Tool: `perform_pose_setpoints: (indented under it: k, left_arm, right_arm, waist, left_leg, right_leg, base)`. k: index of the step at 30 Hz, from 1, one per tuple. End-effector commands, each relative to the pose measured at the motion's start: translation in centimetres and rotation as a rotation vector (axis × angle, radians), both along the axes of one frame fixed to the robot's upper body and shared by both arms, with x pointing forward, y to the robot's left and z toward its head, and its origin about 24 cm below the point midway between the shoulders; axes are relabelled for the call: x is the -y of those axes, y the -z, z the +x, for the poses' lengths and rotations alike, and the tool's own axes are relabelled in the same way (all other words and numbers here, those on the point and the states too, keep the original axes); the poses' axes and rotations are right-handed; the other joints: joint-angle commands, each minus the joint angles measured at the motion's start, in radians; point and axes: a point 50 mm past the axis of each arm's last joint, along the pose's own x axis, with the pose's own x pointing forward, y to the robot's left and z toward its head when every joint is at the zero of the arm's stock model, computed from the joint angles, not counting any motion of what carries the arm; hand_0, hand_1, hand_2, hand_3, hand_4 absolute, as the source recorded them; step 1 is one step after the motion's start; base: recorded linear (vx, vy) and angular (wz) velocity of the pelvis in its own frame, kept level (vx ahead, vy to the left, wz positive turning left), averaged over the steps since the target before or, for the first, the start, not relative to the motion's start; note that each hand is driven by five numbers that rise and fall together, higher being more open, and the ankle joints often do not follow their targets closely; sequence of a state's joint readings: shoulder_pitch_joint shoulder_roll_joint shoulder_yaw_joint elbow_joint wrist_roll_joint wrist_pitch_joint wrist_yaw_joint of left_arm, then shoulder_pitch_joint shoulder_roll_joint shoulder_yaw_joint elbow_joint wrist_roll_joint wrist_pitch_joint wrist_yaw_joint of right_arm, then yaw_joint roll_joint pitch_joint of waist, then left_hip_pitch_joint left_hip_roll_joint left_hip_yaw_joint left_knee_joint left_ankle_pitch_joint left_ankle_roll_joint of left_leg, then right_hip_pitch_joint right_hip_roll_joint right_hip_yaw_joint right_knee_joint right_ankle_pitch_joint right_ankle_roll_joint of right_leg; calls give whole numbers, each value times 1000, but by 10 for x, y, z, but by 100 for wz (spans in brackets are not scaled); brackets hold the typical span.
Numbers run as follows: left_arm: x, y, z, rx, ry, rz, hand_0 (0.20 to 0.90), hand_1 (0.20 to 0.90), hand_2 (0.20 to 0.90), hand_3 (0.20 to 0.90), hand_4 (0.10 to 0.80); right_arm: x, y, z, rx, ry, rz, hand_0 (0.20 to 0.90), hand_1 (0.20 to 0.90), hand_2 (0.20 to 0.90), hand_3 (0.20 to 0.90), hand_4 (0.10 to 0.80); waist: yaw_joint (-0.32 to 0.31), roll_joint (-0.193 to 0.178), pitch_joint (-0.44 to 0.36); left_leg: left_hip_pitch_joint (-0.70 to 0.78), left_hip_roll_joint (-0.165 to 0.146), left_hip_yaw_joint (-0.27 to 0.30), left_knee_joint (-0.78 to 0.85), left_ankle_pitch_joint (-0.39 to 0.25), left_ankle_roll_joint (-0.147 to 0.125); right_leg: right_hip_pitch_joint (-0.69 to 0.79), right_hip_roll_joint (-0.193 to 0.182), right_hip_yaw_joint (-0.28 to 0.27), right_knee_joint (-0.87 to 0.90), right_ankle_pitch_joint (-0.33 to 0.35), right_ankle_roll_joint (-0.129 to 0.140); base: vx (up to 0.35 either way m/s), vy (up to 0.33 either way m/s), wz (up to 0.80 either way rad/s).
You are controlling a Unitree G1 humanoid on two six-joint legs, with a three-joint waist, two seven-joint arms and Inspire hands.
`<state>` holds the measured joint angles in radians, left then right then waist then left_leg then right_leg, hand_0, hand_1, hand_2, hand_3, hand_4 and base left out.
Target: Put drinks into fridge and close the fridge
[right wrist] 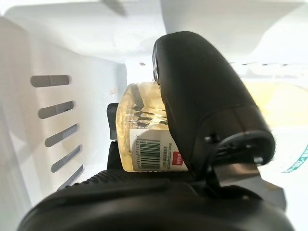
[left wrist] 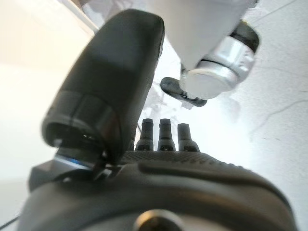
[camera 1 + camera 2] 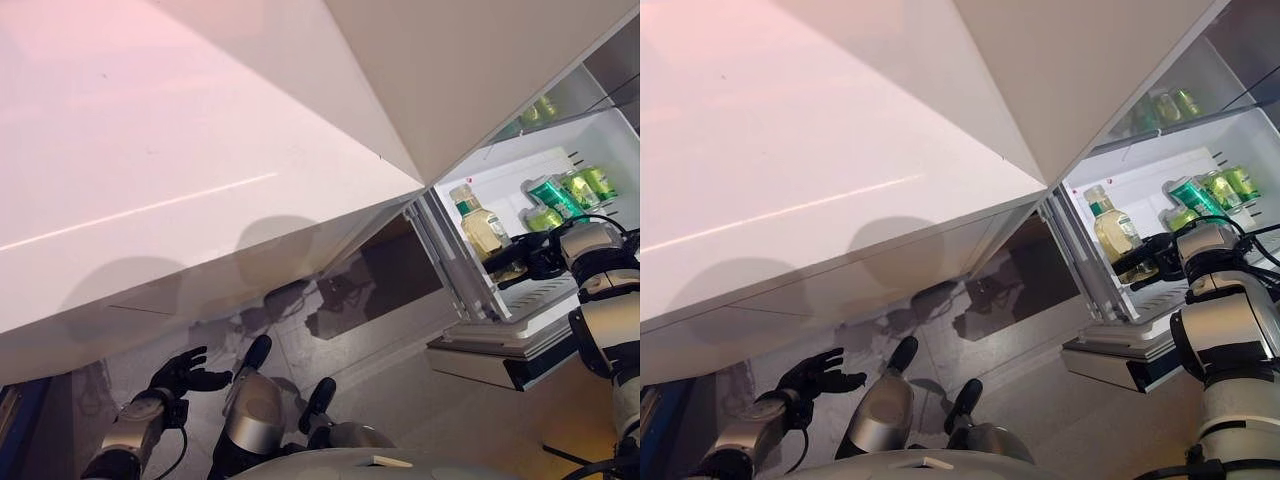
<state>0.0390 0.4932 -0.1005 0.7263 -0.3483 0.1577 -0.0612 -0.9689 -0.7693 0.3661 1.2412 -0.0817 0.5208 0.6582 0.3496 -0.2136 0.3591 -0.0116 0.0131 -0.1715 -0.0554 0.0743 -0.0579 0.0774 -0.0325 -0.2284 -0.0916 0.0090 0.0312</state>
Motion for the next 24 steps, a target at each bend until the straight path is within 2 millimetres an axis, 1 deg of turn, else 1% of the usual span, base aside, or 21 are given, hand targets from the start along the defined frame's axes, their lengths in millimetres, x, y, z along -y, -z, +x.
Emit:
perform_pose_setpoints:
  k: [1, 2, 4, 5, 6, 7, 8, 10, 13, 14, 16, 17, 24]
  left_arm:
    - [-14, -1, -14, -44, -19, 10, 900, 900, 900, 900, 800]
    - [-14, -1, -13, -42, -21, 9, 900, 900, 900, 900, 800]
    - [-15, -1, -10, -41, -23, 10, 900, 900, 900, 900, 800]
    - [-15, -1, -7, -41, -27, 12, 900, 900, 900, 900, 800]
    - [-15, -1, -6, -41, -29, 15, 900, 900, 900, 900, 800]
    - [-15, -1, -5, -40, -31, 16, 900, 900, 900, 900, 800]
    - [-15, -1, -4, -40, -32, 16, 900, 900, 900, 900, 800]
    - [-15, -2, -2, -39, -34, 16, 900, 900, 900, 900, 800]
    - [-16, -3, 1, -33, -37, 16, 900, 900, 900, 900, 800]
    - [-16, -3, 2, -31, -39, 17, 900, 900, 900, 900, 800]
    - [-17, -3, 3, -28, -42, 18, 900, 900, 900, 900, 800]
    - [-16, -4, 5, -25, -44, 20, 900, 900, 900, 900, 800]
    - [-13, -3, 11, -23, -51, 12, 900, 900, 900, 900, 800]
  right_arm:
    - [19, -52, 5, 70, 2, -127, 342, 342, 342, 249, 149]
    - [19, -52, 5, 69, 1, -128, 429, 429, 429, 351, 251]
    - [17, -51, 7, 68, 0, -127, 488, 488, 488, 420, 320]
    - [16, -50, 7, 73, 9, -131, 608, 608, 608, 560, 460]
    - [15, -49, 8, 73, 11, -126, 801, 801, 801, 785, 685]
    - [15, -50, 8, 76, 16, -126, 801, 801, 801, 785, 685]
    - [16, -51, 8, 79, 21, -127, 787, 787, 787, 768, 668]
    - [16, -52, 8, 85, 31, -128, 841, 841, 841, 831, 731]
    - [17, -55, 8, 103, 47, -133, 815, 815, 815, 801, 701]
    - [18, -56, 8, 111, 52, -131, 839, 839, 839, 829, 729]
    - [18, -57, 8, 114, 52, -128, 846, 846, 846, 837, 737]
    - [18, -57, 9, 120, 57, -130, 900, 900, 900, 900, 800]
    - [21, -59, 8, 139, 69, -141, 900, 900, 900, 900, 800]
  waist:
    - [-26, 40, -79]
    - [-28, 41, -77]
    - [-30, 43, -73]
    - [-31, 45, -68]
    - [-32, 46, -67]
    - [-32, 47, -65]
    - [-32, 48, -64]
    - [-33, 49, -63]
    - [-36, 53, -59]
    - [-36, 53, -58]
    - [-38, 54, -56]
    - [-40, 54, -55]
    - [-52, 62, -54]
  left_leg:
    - [-31, -49, 40, 5, -26, 65]
    - [-32, -49, 41, 7, -26, 65]
    - [-33, -49, 43, 10, -27, 65]
    - [-34, -48, 45, 14, -27, 64]
    - [-34, -49, 46, 16, -28, 65]
    - [-35, -49, 47, 17, -27, 65]
    - [-36, -49, 47, 18, -28, 64]
    - [-39, -49, 48, 18, -27, 64]
    - [-45, -49, 50, 20, -27, 63]
    - [-47, -50, 51, 21, -28, 64]
    - [-49, -49, 52, 21, -27, 63]
    - [-51, -49, 55, 22, -27, 62]
    - [-55, -50, 62, 30, -29, 61]
  right_leg:
    - [-54, 27, 8, 42, 62, 10]
    - [-55, 26, 8, 43, 62, 10]
    - [-56, 25, 9, 45, 62, 11]
    - [-56, 23, 9, 47, 63, 11]
    - [-56, 22, 9, 47, 63, 11]
    - [-55, 21, 9, 47, 64, 11]
    - [-55, 21, 9, 47, 64, 11]
    - [-57, 20, 10, 46, 65, 12]
    - [-65, 17, 7, 48, 66, 13]
    - [-66, 16, 7, 48, 66, 14]
    - [-69, 14, 5, 49, 66, 14]
    - [-71, 13, 4, 50, 66, 14]
    - [-77, 9, 5, 56, 65, 14]
  base:
    - [0, 0, 0]
    - [0, 0, 0]
    - [0, 0, 0]
    - [0, 0, 0]
    - [0, 0, 0]
    - [0, 0, 0]
    - [0, 0, 0]
    - [0, 0, 0]
    - [-21, -2, 0]
    - [0, 0, 0]
    - [0, 0, 0]
    - [0, 0, 0]
    - [-2, 1, 1]
